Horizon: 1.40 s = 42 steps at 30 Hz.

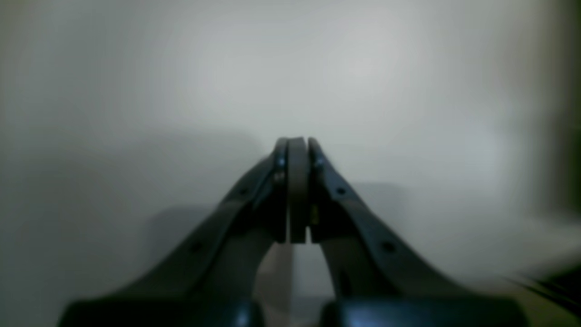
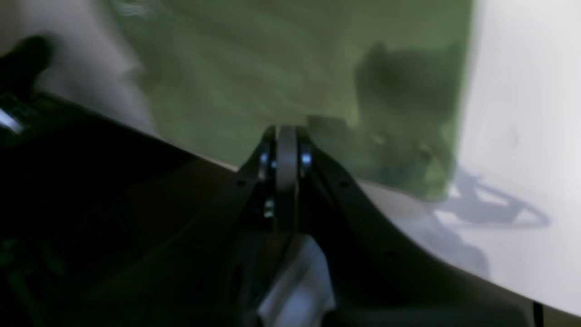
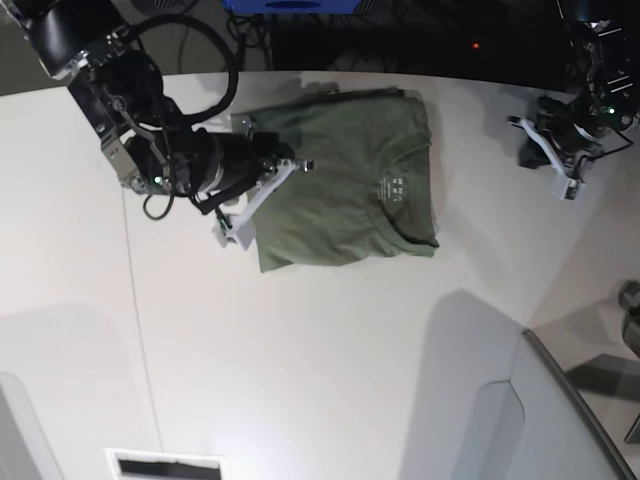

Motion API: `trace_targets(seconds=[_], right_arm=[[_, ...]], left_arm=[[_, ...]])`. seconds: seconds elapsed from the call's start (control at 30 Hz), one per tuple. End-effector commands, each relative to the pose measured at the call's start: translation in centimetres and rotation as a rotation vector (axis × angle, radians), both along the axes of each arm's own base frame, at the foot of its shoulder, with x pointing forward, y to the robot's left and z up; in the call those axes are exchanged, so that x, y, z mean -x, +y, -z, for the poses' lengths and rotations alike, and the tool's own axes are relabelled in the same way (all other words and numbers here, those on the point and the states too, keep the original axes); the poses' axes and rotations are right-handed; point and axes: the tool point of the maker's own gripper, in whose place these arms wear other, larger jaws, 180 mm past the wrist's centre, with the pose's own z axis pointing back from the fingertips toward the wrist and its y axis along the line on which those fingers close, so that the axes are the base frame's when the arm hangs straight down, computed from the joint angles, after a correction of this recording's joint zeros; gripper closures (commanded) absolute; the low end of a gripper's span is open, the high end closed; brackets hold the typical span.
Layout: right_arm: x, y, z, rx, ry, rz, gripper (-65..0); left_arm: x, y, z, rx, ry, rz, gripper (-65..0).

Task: Layout the t-shirt on the table in an organized manner, then fold the t-shirt properly
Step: 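Withdraw the right gripper from the folded shirt, then grasp the folded shirt's collar side with the left gripper and flip it over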

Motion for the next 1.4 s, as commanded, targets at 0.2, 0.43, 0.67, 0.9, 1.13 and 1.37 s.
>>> trace_targets(seconds=[0.2, 0.43, 0.67, 0.9, 1.13, 1.37], right_arm=[[-0.8, -4.1, 2.2, 0.083, 0.040, 0.082, 0.0], [0.1, -4.6, 3.4, 0.101, 0.077, 0.087, 0.0], [0.1, -5.1, 3.5, 0.112, 0.078, 0.087, 0.0], [0.2, -5.1, 3.6, 0.113, 0.081, 0.087, 0.0], [0.5, -5.4, 4.1, 0.123, 0.098, 0.090, 0.0], [1.0, -5.6, 4.9, 0.126, 0.111, 0.063, 0.0]], left_arm=[[-2.1, -0.8, -4.5, 0.303, -0.162, -0.143, 0.0], [-1.9, -4.5, -3.7, 0.452, -0.161, -0.152, -32.3], [-2.1, -8.0, -1.9, 0.532, -0.114, -0.145, -33.1], [-2.9, -8.1, -2.5, 0.520, -0.112, -0.116, -38.8], [-3.0, -8.3, -2.5, 0.522, -0.108, -0.108, -65.0], [-4.1, -12.4, -1.6, 0.601, -0.094, -0.078, -65.0]])
